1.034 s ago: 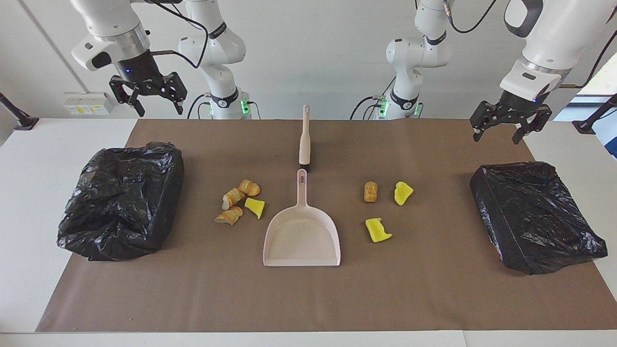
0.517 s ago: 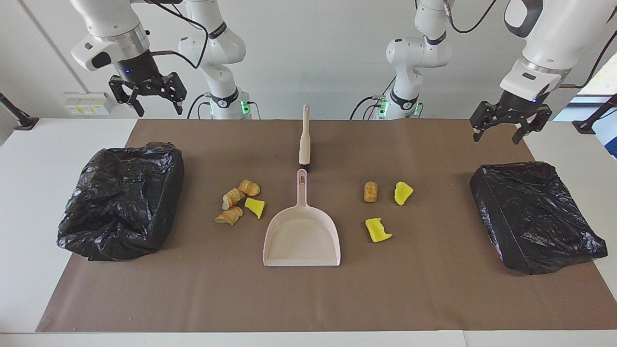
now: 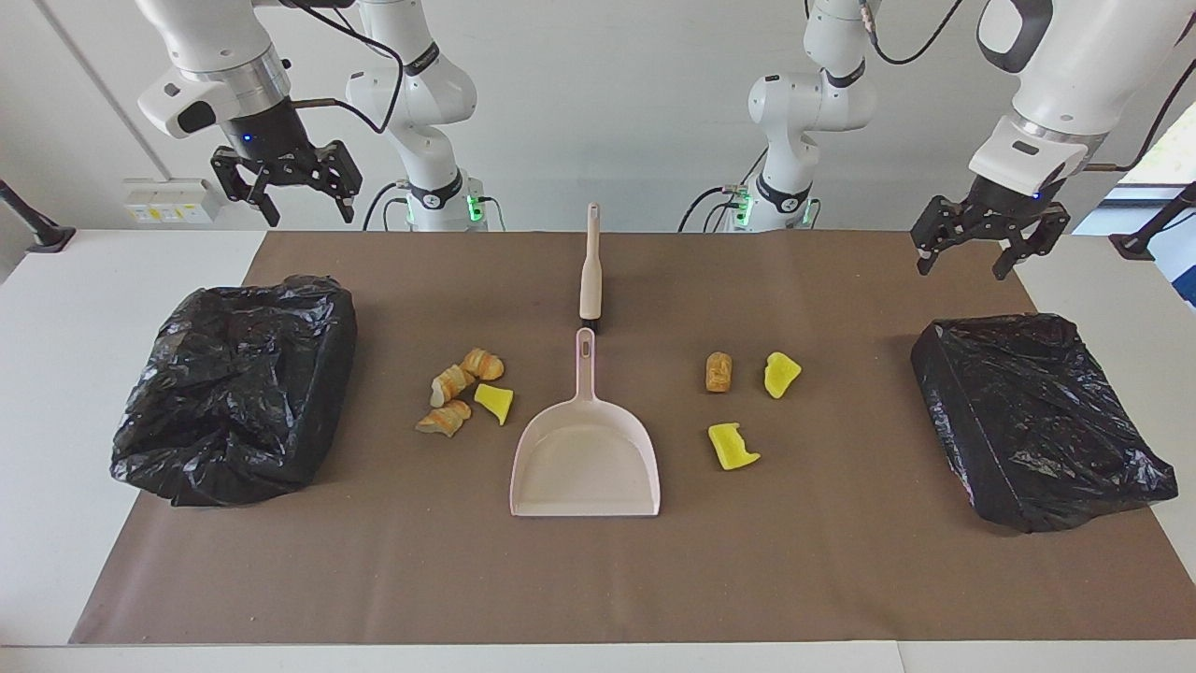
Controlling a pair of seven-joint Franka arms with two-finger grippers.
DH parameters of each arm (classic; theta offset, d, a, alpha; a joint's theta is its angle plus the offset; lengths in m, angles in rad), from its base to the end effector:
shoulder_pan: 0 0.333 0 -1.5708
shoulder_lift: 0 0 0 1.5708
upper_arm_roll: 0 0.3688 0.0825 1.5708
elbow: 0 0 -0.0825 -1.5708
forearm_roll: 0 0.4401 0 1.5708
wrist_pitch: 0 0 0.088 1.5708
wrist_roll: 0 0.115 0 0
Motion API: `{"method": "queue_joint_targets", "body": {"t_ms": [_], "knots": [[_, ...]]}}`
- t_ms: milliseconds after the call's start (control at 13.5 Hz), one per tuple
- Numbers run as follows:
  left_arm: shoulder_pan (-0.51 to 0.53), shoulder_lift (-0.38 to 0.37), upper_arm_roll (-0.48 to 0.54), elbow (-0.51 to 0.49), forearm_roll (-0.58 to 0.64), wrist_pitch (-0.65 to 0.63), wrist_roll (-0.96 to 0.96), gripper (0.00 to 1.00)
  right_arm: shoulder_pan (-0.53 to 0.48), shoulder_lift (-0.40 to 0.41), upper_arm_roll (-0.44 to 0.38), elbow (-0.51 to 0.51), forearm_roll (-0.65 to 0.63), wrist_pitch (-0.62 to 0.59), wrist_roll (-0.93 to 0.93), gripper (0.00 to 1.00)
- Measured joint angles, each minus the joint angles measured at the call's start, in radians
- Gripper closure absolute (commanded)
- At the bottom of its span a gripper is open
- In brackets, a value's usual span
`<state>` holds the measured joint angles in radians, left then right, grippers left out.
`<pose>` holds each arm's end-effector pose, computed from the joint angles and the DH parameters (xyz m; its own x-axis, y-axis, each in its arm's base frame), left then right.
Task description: Sweep and dump trash in bin
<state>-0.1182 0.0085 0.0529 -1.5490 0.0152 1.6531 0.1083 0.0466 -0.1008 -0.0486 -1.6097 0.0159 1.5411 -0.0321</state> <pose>0.6219 -0.0392 0.6834 0.9804 -0.1737 0.0932 -0.1720 -0.9848 -0.0259 0.5708 -0.0010 0.7056 0.9990 0.0307 0.0327 0.0313 -0.9993 -0.0197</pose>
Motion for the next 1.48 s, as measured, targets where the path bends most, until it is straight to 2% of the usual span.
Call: {"method": "queue_joint_targets", "body": {"t_ms": [1108, 1478], "knots": [[0.0, 0.0, 0.0, 0.0, 0.0, 0.0, 0.0, 0.0, 0.0, -0.001, -0.001, -0.01, 0.0, -0.019, 0.0, 0.0], [0.0, 0.0, 0.0, 0.0, 0.0, 0.0, 0.0, 0.0, 0.049, 0.025, 0.012, -0.124, 0.0, 0.159, 0.033, 0.0]]}}
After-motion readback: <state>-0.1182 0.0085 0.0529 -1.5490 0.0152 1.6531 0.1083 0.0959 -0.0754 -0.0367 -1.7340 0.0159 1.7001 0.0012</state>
